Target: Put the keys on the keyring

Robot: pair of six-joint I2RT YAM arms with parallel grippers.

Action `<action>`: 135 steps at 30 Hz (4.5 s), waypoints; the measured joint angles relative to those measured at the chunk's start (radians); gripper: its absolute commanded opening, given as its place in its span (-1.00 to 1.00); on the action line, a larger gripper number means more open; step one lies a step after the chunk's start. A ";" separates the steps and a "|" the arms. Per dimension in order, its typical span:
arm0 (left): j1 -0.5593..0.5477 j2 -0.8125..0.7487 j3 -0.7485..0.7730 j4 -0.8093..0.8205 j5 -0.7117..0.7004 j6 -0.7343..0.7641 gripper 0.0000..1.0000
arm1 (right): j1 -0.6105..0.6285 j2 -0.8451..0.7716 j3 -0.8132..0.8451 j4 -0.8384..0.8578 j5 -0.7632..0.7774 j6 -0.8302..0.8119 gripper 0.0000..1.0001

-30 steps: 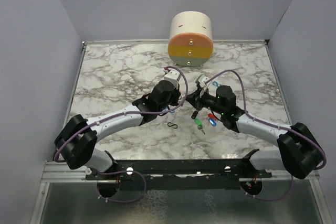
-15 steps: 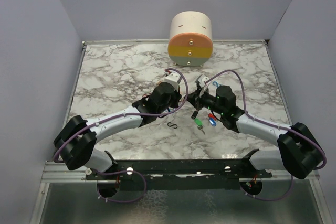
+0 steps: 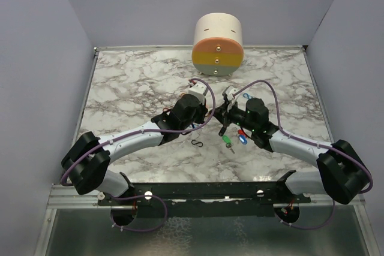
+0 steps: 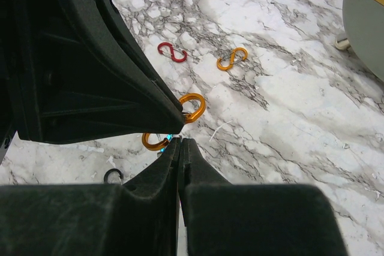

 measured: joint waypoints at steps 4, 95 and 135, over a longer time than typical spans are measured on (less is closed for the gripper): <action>0.000 0.000 0.000 0.000 0.000 0.002 -1.00 | 0.003 0.000 0.000 0.000 0.000 -0.003 -0.98; -0.002 0.025 0.059 -0.005 -0.089 0.013 0.44 | 0.045 -0.013 0.000 -0.027 0.000 -0.022 -0.98; -0.002 -0.127 -0.210 0.056 -0.219 -0.085 0.98 | -0.335 0.225 0.204 -0.270 0.579 0.327 -0.91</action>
